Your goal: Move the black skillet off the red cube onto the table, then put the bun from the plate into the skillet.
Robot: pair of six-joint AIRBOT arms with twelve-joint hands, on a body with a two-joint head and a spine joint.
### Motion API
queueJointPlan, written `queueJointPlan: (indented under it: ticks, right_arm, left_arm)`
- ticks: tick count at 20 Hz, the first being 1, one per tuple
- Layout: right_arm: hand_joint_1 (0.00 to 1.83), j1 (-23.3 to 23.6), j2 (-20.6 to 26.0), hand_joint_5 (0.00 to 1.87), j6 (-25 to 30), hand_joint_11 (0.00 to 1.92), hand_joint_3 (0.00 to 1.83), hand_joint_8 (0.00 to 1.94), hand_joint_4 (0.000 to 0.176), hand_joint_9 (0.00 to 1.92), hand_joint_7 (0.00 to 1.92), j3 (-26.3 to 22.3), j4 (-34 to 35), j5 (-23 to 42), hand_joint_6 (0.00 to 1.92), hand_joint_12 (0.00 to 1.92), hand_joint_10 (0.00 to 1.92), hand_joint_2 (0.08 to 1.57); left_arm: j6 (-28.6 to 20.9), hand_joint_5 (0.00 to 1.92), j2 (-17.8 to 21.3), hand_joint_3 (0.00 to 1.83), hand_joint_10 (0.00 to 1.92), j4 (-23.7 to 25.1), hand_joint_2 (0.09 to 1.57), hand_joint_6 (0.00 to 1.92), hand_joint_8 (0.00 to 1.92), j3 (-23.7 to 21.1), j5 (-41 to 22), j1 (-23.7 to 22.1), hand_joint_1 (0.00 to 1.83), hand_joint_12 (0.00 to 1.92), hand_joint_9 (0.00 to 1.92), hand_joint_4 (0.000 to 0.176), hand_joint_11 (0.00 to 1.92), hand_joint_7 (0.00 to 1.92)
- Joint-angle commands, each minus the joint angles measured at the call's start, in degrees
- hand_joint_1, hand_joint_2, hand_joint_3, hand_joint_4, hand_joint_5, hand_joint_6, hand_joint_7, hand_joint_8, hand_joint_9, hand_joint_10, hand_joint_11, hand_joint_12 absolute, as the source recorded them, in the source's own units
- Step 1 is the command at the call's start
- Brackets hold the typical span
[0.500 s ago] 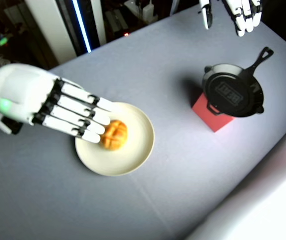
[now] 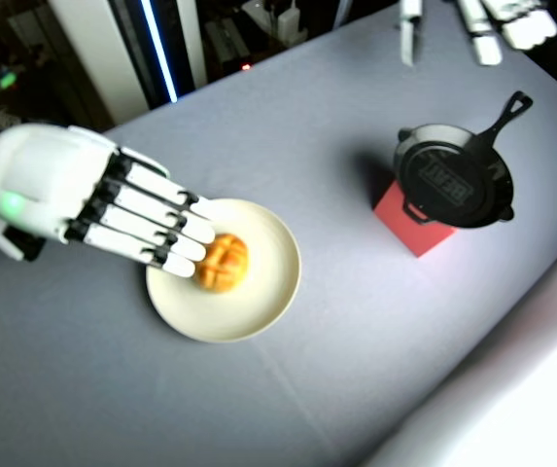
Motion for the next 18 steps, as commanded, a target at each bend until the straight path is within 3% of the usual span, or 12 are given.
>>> queueJointPlan:
  ticks: [1, 4, 5, 8, 10, 11, 13, 14, 15, 16, 17, 18]
  right_arm:
    - [0.67, 0.24, 0.23, 0.45, 0.25, 0.26, 0.00, 0.00, 0.031, 0.40, 0.41, 0.37, 0.91, 6.67, 0.00, 0.36, 0.00, 1.29]
    - [0.73, 0.18, 0.23, 0.46, 0.26, 0.29, 0.00, 0.01, 0.007, 0.42, 0.43, 0.41, 0.71, 6.66, 0.00, 0.36, 0.01, 1.28]
    - [0.74, 0.08, 0.22, 0.46, 0.26, 0.28, 0.00, 0.01, 0.000, 0.42, 0.44, 0.41, 0.67, 6.64, 0.00, 0.35, 0.00, 1.28]
    - [0.71, -0.22, 0.19, 0.47, 0.35, 0.28, 0.00, 0.00, 0.000, 0.41, 0.43, 0.58, 0.30, 6.36, 0.00, 0.35, 0.00, 1.28]
    - [0.70, -0.20, 0.11, 0.46, 0.37, 0.30, 0.00, 0.00, 0.011, 0.42, 0.43, 0.68, -0.01, 6.09, 0.00, 0.35, 0.00, 1.28]
    - [0.68, -0.20, 0.07, 0.47, 0.38, 0.31, 0.00, 0.00, 0.003, 0.43, 0.43, 0.71, -0.05, 6.03, 0.00, 0.36, 0.01, 1.28]
    - [0.66, -0.20, -0.08, 0.47, 0.46, 0.30, 0.00, 0.00, 0.000, 0.42, 0.43, 0.78, -0.14, 5.88, 0.00, 0.36, 0.00, 1.29]
    - [0.63, -0.20, -0.14, 0.46, 0.46, 0.29, 0.01, 0.00, 0.005, 0.41, 0.41, 0.79, -0.25, 5.77, 0.00, 0.36, 0.00, 1.30]
    - [0.63, -0.20, -0.19, 0.45, 0.46, 0.29, 0.01, 0.00, 0.025, 0.41, 0.40, 0.80, -0.36, 5.67, 0.00, 0.36, 0.00, 1.30]
    - [0.66, -0.20, -0.21, 0.45, 0.50, 0.30, 0.00, 0.00, 0.023, 0.41, 0.41, 0.79, -0.40, 5.65, 0.00, 0.37, 0.00, 1.30]
    - [0.65, -0.20, -0.24, 0.45, 0.58, 0.30, 0.00, 0.00, 0.026, 0.41, 0.41, 0.79, -0.45, 5.62, 0.00, 0.37, 0.00, 1.30]
    - [0.64, -0.26, -0.24, 0.45, 0.69, 0.30, 0.00, 0.00, 0.041, 0.42, 0.41, 0.79, -0.49, 5.62, 0.00, 0.37, 0.00, 1.30]
  left_arm:
    - [0.11, 0.12, -1.18, 0.00, 0.00, 0.06, 1.06, 0.01, 0.00, 2.29, 1.44, -2.10, 0.75, 0.00, 0.00, 0.131, 0.00, 0.00]
    - [0.10, 0.18, -5.81, 0.00, 0.00, -1.76, 1.03, 0.01, 0.01, 10.17, 12.19, -7.74, 0.77, 0.00, 0.03, 0.108, 0.00, 0.07]
    - [0.11, 0.17, -7.34, 0.00, 0.00, -1.95, 1.03, 0.00, 0.00, 12.71, 14.89, -9.78, 0.76, 0.00, 0.03, 0.125, 0.00, 0.08]
    - [0.99, 0.22, -10.88, 0.00, 0.01, -3.78, 1.03, 0.01, 0.01, 18.60, 20.96, -14.75, 0.74, 0.00, 0.07, 0.142, 0.01, 0.15]
    - [1.46, 0.28, -12.14, 0.00, 0.01, -5.01, 1.05, 0.01, 0.01, 21.45, 24.14, -16.67, 0.78, 0.01, 0.12, 0.105, 0.01, 0.23]
    - [1.46, 0.35, -12.57, 0.00, 0.01, -5.30, 1.07, 0.01, 0.01, 22.35, 25.12, -17.32, 0.77, 0.07, 0.23, 0.091, 0.11, 0.31]
    - [1.46, 0.68, -13.63, 0.00, 0.02, -6.06, 1.08, 0.03, 0.03, 24.06, 26.73, -18.37, 0.80, 0.82, 0.54, 0.000, 0.10, 0.63]
    - [1.46, 0.69, -13.91, 0.00, 0.75, -6.42, 1.09, 0.68, 0.66, 24.50, 26.93, -18.46, 0.87, 1.33, 0.68, 0.000, 0.41, 0.72]
    - [1.46, 0.62, -14.07, 0.00, 1.69, -6.82, 1.11, 1.65, 1.67, 24.68, 26.85, -18.47, 0.88, 1.80, 0.78, 0.028, 0.77, 0.69]
    - [1.46, 0.72, -14.16, 0.00, 1.87, -7.12, 1.14, 1.87, 1.87, 24.72, 26.50, -18.47, 0.92, 1.90, 0.88, 0.106, 0.94, 0.77]
    - [1.44, 0.99, -14.22, 0.01, 1.91, -7.67, 1.21, 1.91, 1.91, 24.65, 25.83, -18.43, 1.00, 1.92, 1.22, 0.149, 1.30, 1.04]
    - [1.06, 1.12, -14.29, 0.01, 1.92, -8.02, 1.25, 1.92, 1.92, 24.50, 24.98, -18.20, 1.12, 1.92, 1.43, 0.157, 1.50, 1.21]
